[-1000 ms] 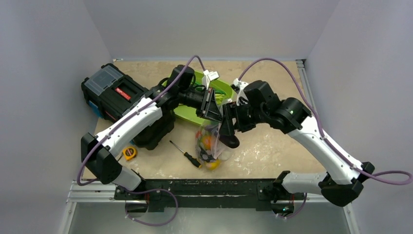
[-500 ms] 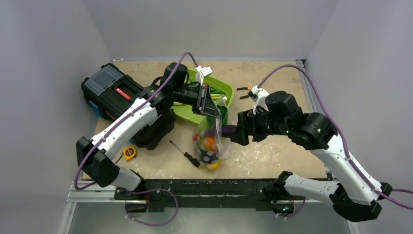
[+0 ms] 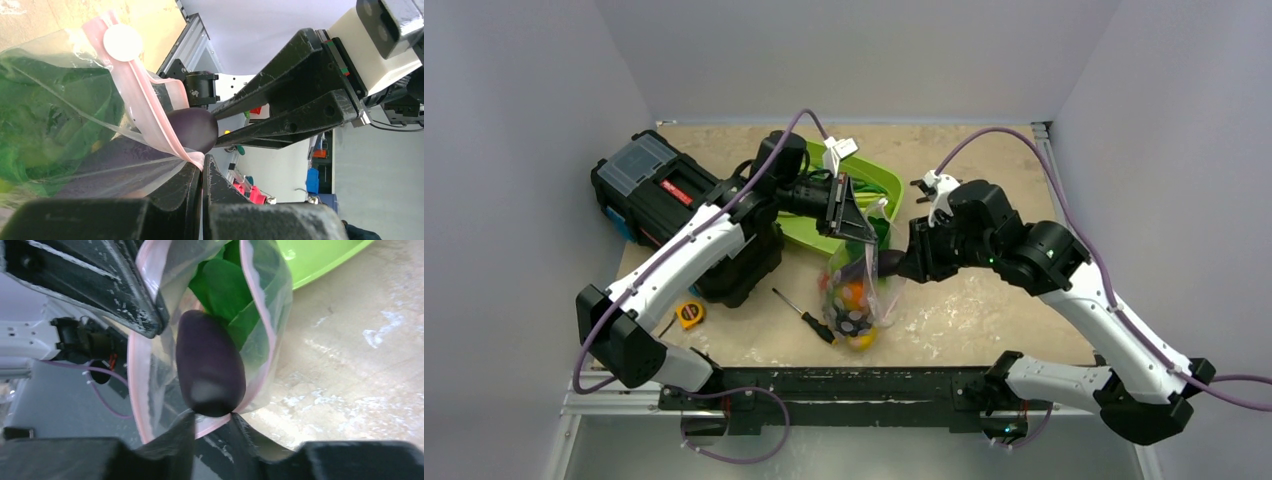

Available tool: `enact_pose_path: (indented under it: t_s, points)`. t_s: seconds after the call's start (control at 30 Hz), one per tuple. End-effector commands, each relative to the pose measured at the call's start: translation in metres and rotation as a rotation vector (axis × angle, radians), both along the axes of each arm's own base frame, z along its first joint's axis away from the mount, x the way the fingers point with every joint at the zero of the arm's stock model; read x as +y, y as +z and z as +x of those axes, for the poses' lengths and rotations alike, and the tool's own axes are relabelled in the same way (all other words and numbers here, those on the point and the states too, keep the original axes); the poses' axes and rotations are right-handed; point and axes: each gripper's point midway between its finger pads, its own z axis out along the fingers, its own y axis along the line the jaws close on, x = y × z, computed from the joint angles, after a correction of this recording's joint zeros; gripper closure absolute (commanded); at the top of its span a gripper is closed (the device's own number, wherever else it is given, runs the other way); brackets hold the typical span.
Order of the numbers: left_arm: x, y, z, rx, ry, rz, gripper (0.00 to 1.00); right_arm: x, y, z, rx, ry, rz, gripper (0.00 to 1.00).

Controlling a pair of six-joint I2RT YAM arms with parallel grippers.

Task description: Place the food in the zip-top bag and seal the zipper

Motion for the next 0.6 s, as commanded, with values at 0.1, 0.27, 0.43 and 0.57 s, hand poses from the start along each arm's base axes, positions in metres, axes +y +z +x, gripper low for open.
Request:
enact_pose_path:
  t_s: [0.1, 0.27, 0.43, 0.57]
  points:
    - [0.005, 0.028, -0.006, -0.066, 0.002, -0.073, 1.0, 0.04, 0.005, 0.005, -0.02, 0.141, 0.107, 0.87]
    - [0.005, 0.027, -0.007, -0.059, 0.007, -0.072, 1.0, 0.054, -0.005, 0.015, -0.013, 0.151, 0.103, 0.92]
    - [0.003, 0.028, -0.005, -0.056, 0.013, -0.084, 1.0, 0.062, -0.039, 0.023, 0.052, 0.146, 0.039, 0.93]
    - [0.005, 0.028, -0.005, -0.052, 0.025, -0.077, 1.0, 0.061, -0.03, 0.029, 0.023, 0.129, 0.025, 0.9]
